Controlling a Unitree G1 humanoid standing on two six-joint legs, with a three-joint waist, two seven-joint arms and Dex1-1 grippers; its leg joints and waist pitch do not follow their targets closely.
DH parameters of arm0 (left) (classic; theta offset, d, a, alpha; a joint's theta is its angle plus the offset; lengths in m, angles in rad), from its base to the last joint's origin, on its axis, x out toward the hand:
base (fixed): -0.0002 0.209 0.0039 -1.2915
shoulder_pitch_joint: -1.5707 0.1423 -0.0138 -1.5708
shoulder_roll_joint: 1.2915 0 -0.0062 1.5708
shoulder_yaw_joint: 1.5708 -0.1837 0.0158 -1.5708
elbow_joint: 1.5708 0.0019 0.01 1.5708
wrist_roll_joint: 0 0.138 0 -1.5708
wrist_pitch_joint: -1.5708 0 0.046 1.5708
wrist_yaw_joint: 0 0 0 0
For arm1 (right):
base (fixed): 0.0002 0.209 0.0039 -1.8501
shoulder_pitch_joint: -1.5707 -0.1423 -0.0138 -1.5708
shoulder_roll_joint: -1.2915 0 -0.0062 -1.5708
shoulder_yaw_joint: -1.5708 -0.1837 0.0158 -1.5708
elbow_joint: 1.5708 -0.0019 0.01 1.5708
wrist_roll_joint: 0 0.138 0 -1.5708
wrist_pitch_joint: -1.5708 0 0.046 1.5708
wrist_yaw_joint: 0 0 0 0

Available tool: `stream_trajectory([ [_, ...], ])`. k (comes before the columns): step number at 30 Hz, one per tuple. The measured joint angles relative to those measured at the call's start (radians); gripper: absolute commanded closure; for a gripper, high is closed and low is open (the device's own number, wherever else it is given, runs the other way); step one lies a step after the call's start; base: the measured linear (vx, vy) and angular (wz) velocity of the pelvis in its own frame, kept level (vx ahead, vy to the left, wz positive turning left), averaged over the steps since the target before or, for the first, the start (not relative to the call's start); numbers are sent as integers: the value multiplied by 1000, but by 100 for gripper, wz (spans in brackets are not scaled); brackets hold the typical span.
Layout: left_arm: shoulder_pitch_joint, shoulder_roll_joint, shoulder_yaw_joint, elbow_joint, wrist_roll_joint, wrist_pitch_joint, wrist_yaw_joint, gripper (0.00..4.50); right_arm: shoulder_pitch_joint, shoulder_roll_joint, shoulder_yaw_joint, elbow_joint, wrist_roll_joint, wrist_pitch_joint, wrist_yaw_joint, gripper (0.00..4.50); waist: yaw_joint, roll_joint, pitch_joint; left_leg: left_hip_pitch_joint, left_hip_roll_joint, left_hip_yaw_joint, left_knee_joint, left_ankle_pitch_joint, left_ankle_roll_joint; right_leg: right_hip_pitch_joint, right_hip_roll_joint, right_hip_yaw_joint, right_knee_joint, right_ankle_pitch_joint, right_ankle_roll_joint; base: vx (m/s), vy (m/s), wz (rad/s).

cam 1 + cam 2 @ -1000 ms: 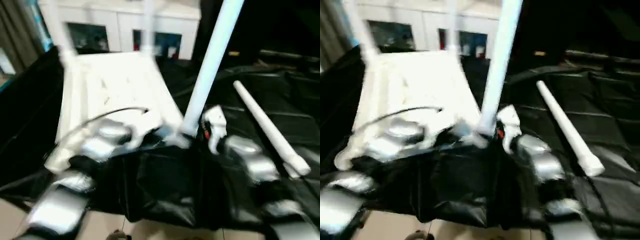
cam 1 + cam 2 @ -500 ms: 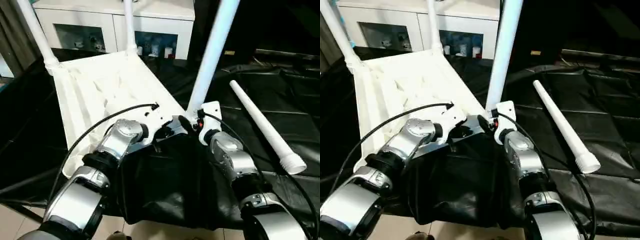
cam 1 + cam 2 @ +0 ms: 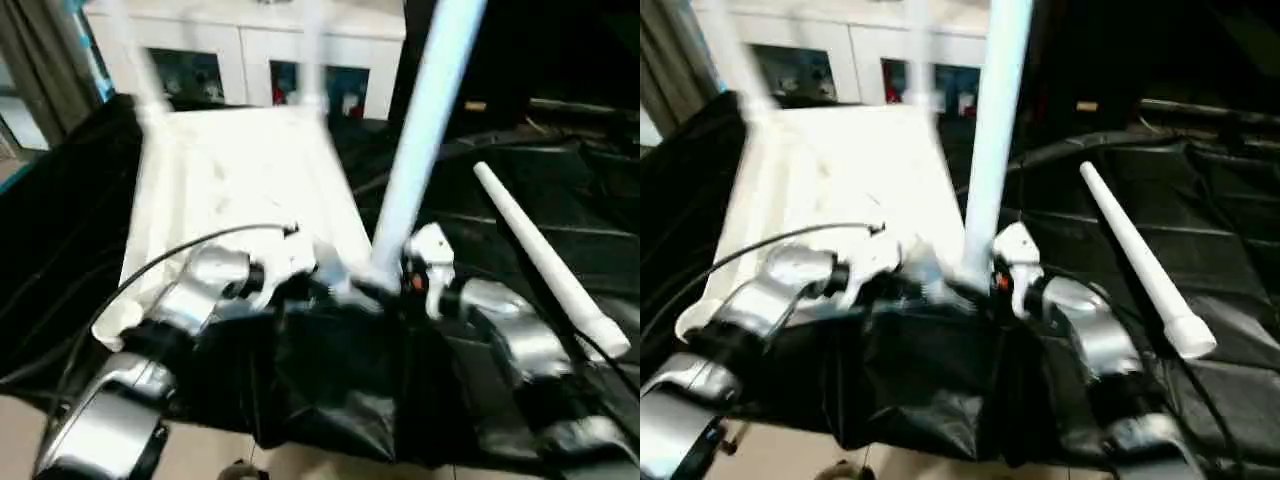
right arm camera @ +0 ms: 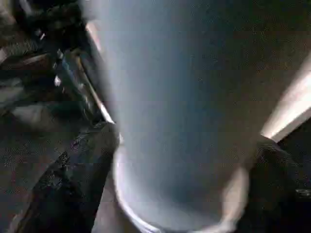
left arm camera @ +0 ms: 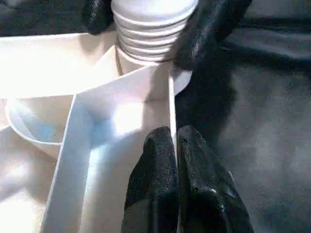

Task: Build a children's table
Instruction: Rotate leg to tighten

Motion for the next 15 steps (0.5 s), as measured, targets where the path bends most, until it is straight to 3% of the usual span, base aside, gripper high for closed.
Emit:
stream_trajectory([
  [4,16,24,0,-23,-12,-5,-58,450,18,-45,23,-46,5,20,81,74,-1,0,0,0,0,0,0,0,0,0,0,0,0,0,0,0,0,0],
  [5,17,27,1,-23,-15,-6,-65,450,18,-47,23,-46,10,21,84,99,-1,0,0,0,0,0,0,0,0,0,0,0,0,0,0,0,0,0],
  [8,19,32,1,-29,-21,-5,-73,450,18,-39,23,-49,23,31,86,99,-1,0,0,-1,0,0,0,0,0,0,0,0,0,0,0,0,0,0],
  [9,20,33,1,-33,-22,-5,-74,450,18,-35,23,-52,25,37,87,122,-1,0,0,-1,0,0,0,0,0,-1,0,0,0,0,0,0,0,0],
  [15,23,37,1,-39,-23,-2,-82,450,20,-26,22,-69,31,58,87,157,1,0,0,-2,0,0,0,0,0,-1,0,0,0,0,0,0,0,0],
])
